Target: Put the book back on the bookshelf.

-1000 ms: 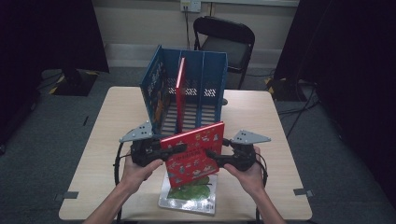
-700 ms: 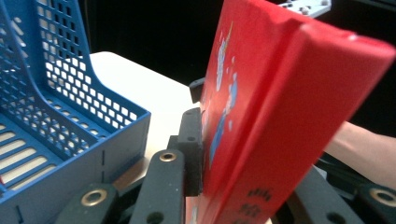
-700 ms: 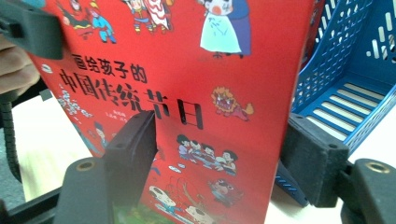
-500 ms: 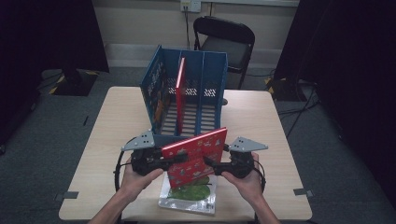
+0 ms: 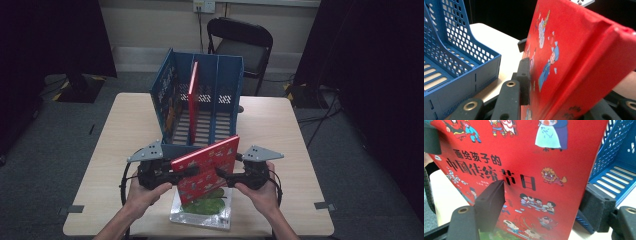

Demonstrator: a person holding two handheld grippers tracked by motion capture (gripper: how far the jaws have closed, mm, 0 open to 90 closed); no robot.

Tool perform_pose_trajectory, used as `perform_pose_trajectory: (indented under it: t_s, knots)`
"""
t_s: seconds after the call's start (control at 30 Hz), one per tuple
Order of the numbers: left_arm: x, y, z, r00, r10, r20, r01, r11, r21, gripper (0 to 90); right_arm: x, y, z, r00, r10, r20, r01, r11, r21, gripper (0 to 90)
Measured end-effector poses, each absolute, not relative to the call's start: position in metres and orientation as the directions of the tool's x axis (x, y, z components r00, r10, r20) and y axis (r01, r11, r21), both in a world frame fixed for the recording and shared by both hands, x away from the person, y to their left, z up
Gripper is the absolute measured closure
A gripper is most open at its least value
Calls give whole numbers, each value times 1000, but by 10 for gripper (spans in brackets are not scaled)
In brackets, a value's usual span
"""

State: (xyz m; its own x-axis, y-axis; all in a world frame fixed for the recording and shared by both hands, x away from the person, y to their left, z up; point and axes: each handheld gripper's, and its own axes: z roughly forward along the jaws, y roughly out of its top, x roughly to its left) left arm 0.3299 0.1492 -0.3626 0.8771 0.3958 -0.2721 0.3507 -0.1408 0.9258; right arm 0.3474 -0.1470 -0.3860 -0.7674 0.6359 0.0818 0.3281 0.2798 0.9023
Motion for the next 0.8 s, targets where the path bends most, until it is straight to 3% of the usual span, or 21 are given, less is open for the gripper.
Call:
perform_pose_trajectory:
  t_s: [0.33,0.57,0.8]
  knots:
    - [330,150,-364,885,351,-306,365,-117,924,644,346,-146,-387,-770,634,77,320,280,905,246]
    - [332,153,-359,878,371,-304,371,-124,920,496,345,-148,-387,-771,632,76,317,277,907,253]
    - [330,155,-354,877,383,-289,359,-123,925,433,344,-147,-387,-769,636,66,312,283,907,252]
